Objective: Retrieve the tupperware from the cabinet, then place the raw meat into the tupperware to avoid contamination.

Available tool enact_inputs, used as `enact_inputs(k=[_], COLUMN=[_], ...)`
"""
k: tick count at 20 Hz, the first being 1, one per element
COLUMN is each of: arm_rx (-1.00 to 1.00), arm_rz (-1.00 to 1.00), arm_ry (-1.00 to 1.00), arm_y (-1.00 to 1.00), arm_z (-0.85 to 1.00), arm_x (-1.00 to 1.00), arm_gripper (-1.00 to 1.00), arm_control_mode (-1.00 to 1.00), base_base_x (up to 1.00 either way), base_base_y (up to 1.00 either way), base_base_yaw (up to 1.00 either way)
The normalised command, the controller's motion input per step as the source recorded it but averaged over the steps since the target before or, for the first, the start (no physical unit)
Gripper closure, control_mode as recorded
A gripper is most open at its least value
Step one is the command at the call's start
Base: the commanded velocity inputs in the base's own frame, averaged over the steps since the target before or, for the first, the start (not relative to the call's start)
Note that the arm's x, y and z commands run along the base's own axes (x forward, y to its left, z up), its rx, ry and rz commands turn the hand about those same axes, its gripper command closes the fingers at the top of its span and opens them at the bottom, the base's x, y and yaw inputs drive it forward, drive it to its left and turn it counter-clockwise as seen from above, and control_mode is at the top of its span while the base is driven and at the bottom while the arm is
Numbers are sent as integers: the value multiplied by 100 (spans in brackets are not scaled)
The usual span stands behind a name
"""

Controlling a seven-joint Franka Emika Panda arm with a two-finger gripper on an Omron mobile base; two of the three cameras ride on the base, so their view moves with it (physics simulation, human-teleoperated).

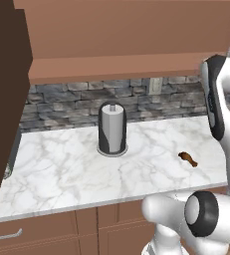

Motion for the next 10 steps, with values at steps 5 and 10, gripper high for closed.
enact_inputs(k=[5,10], arm_rx=[-2,4], arm_rz=[1,3], arm_ry=[10,9], arm_y=[20,16], arm_z=[-38,-35], arm_x=[-62,-54], arm_gripper=[100,100], arm_control_mode=[-100,-100], base_base_x=[0,0], base_base_y=[0,0], base_base_yaw=[0,0])
